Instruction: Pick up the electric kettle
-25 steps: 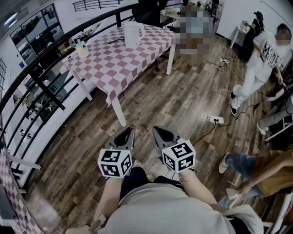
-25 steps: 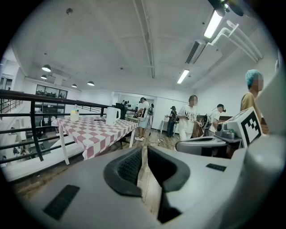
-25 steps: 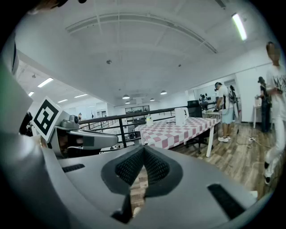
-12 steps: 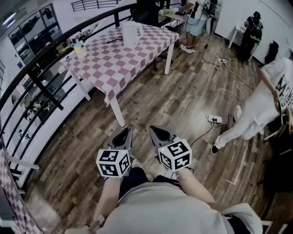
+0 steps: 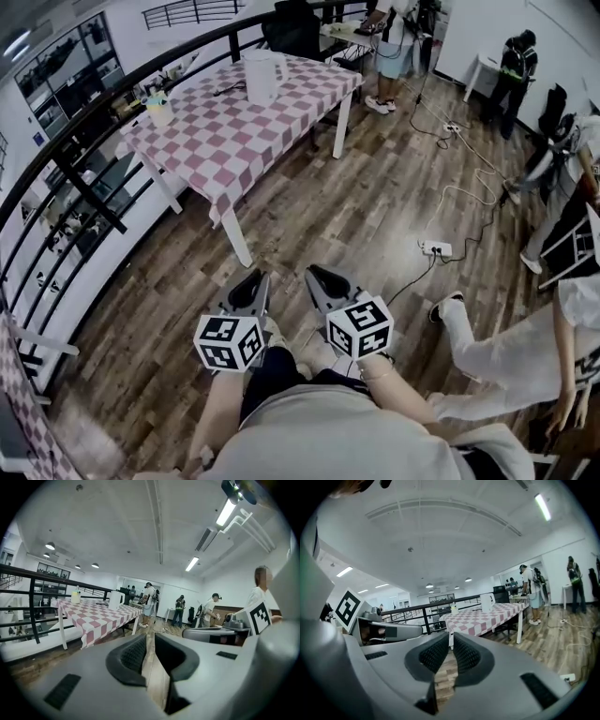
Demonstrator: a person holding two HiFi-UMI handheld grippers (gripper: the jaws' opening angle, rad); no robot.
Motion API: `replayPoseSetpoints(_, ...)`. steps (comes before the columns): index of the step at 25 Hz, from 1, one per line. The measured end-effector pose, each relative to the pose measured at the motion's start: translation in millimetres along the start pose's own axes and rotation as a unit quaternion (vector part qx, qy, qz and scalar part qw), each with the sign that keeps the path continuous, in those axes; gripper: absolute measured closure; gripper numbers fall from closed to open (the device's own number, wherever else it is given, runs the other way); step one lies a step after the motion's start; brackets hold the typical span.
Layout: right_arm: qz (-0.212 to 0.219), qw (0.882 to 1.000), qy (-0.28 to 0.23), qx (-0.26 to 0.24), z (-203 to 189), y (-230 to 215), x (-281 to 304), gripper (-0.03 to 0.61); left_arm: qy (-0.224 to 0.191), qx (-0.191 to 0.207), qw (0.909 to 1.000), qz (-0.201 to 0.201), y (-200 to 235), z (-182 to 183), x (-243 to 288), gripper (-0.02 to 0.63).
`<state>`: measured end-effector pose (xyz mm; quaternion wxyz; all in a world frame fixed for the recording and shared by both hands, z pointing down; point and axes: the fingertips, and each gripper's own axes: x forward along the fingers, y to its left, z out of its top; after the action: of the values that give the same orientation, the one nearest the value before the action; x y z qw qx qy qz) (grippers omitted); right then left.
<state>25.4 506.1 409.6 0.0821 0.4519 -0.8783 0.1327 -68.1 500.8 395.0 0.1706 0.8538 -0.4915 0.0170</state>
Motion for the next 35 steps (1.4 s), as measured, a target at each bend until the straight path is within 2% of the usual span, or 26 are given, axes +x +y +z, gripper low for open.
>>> replayPoseSetpoints(4, 0.003, 1.000, 0.007, 0.012, -4, -4, 5, 0.518, 0.012, -0.007, 0.9999, 0.004, 3, -4, 9, 0.558)
replayPoseSetpoints(7, -0.009, 1.000, 0.000, 0.017, -10, -18, 6, 0.507, 0.022, -0.006, 0.9997, -0.001, 7, -15, 23, 0.557)
replayPoseSetpoints(9, -0.016, 1.000, -0.003, 0.024, -8, -29, 15, 0.500, 0.020, -0.006, 0.9998, -0.004, 15, -11, 36, 0.517)
replayPoseSetpoints(11, -0.020, 0.999, -0.010, 0.043, -1, -40, 29, 0.494, 0.016, -0.007, 0.9998, -0.003, 28, -3, 50, 0.464)
replayPoseSetpoints(13, -0.023, 0.998, -0.019, 0.054, 9, -51, 48, 0.487, 0.014, -0.003, 0.9999, -0.003, 41, 6, 68, 0.453)
replayPoseSetpoints(18, -0.025, 0.999, -0.016, 0.038, 36, -81, 105, 0.448, -0.002, -0.017, 0.9999, 0.001, 82, 32, 116, 0.398)
replayPoseSetpoints(22, -0.023, 0.999, -0.008, 0.031, 60, -103, 157, 0.417, -0.009, -0.015, 0.9998, 0.004, 121, 61, 154, 0.387)
replayPoseSetpoints(27, -0.030, 0.999, -0.008, 0.021, 87, -126, 213, 0.413, -0.019, -0.007, 0.9998, -0.008, 158, 97, 202, 0.387)
replayPoseSetpoints(35, -0.038, 0.999, -0.003, 0.024, 106, -151, 270, 0.410, -0.014, -0.008, 0.9994, -0.030, 197, 118, 255, 0.387)
